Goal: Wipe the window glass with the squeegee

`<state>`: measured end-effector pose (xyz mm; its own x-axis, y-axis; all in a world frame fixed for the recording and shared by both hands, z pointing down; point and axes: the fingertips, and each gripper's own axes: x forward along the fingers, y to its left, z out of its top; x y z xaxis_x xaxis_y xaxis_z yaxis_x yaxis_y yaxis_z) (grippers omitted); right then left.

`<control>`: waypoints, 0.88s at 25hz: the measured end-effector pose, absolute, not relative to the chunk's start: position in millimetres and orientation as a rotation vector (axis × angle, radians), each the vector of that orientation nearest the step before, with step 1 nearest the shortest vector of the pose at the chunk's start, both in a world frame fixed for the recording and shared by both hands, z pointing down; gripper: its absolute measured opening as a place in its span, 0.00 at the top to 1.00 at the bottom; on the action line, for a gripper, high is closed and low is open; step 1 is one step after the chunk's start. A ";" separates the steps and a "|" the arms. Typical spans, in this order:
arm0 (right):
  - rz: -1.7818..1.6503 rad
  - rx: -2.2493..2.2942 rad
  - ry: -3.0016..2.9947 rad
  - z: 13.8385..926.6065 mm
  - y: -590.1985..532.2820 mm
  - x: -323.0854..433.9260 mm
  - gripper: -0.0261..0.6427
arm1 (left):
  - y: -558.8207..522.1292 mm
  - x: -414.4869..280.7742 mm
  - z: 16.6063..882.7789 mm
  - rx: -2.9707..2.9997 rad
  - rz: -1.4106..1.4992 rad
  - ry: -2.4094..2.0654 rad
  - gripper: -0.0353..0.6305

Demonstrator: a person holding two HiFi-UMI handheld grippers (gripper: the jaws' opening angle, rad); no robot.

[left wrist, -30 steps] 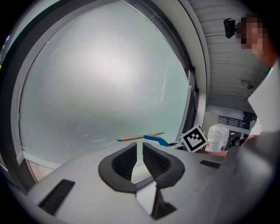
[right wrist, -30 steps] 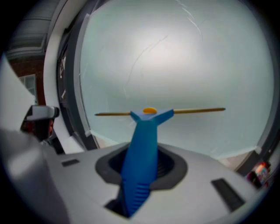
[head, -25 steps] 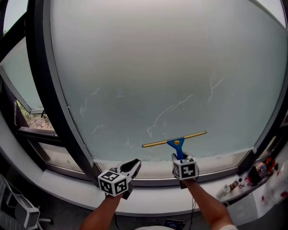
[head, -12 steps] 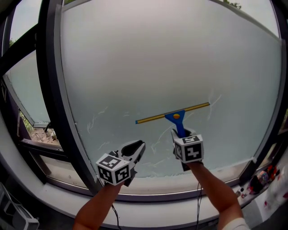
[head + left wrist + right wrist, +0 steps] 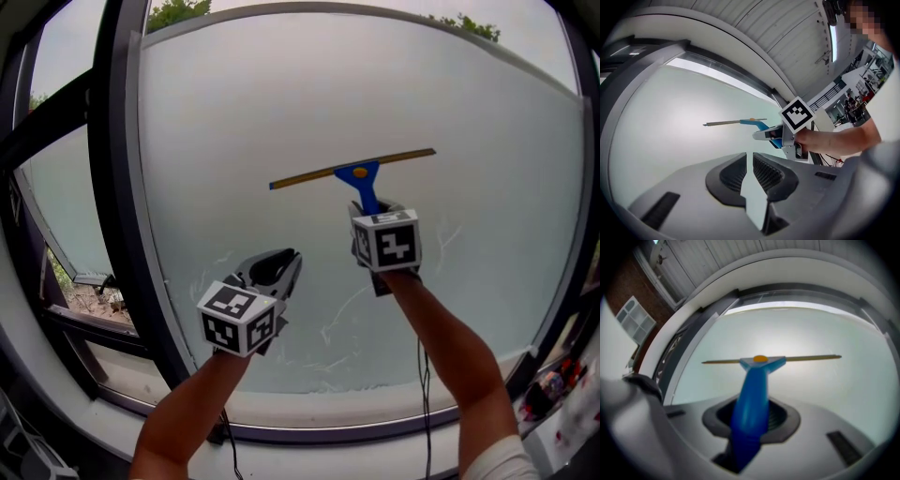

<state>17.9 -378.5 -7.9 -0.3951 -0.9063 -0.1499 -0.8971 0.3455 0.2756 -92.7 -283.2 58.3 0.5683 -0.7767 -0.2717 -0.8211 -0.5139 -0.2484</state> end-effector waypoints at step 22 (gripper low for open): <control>-0.602 1.900 -2.586 -253.3 -416.4 -0.3 0.79 | -294.9 -68.3 -64.2 -2.312 0.186 1.241 0.85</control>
